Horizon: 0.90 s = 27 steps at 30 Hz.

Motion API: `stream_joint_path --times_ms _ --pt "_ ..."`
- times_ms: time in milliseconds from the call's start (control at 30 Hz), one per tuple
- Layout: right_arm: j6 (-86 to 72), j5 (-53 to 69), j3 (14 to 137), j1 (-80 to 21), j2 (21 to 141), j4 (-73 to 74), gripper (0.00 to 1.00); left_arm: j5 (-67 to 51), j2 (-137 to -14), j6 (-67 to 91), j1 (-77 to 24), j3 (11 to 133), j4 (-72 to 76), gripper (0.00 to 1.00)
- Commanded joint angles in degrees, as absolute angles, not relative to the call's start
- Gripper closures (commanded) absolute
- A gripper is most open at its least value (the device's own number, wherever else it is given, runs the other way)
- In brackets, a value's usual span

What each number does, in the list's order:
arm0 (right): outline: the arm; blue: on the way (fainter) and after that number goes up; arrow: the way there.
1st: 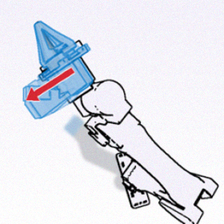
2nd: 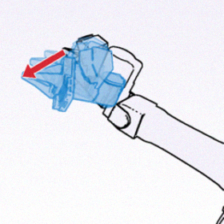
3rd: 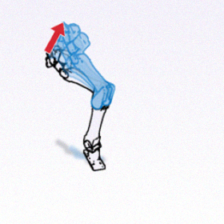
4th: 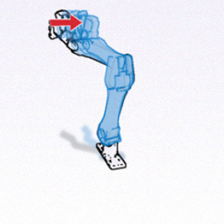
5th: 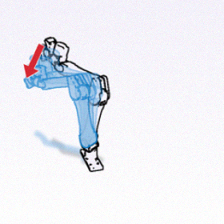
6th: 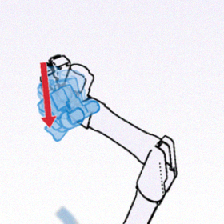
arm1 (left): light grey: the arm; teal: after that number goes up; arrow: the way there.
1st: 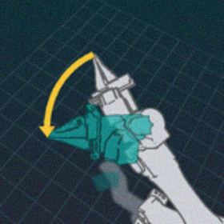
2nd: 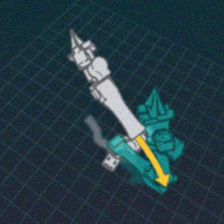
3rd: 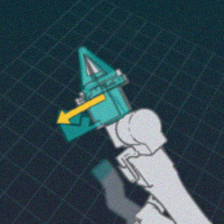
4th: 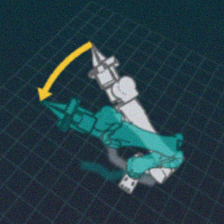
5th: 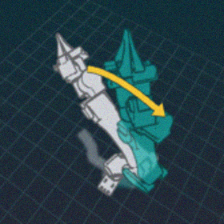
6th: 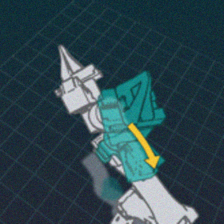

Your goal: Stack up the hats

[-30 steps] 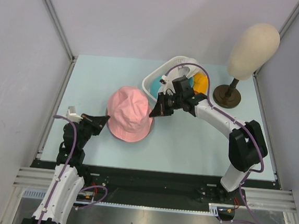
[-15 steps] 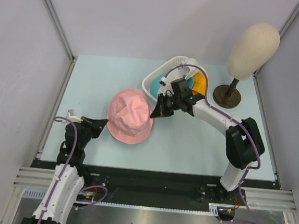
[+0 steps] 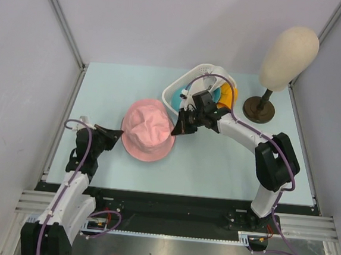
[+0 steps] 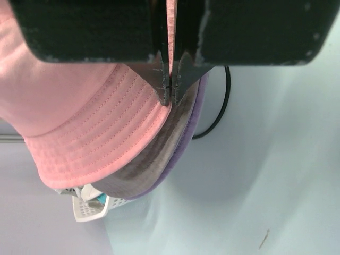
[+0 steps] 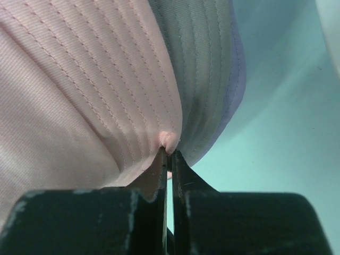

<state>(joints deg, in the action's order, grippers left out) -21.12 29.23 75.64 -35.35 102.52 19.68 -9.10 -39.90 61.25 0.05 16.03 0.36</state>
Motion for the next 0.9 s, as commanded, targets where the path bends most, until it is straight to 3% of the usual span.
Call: stream_joint_path --times_ms 0,133,267,367,600,867 --pt "-17.31 24.87 75.59 -36.56 103.19 24.7 1.0 -5.01 -45.86 55.73 2.37 22.22 1.48 1.0" --pt "-16.53 26.01 75.93 -36.48 100.29 24.34 0.96 -5.8 -52.0 53.09 4.04 26.18 2.72 1.0" --pt "-15.3 26.28 76.73 -34.64 96.95 26.97 0.65 -8.78 -59.66 47.83 4.75 30.49 4.83 1.0" --pt "-14.94 27.24 77.43 -33.05 93.79 27.68 0.52 -11.07 -64.68 43.61 4.66 34.88 4.57 1.0" --pt "-17.39 33.74 82.7 -30.15 93.16 21.9 0.44 -17.22 -72.68 37.79 4.66 42.18 5.97 1.0" --pt "-19.34 45.26 88.41 -30.32 102.38 12.57 0.31 -19.25 -74.44 37.53 4.66 44.21 6.77 1.0"
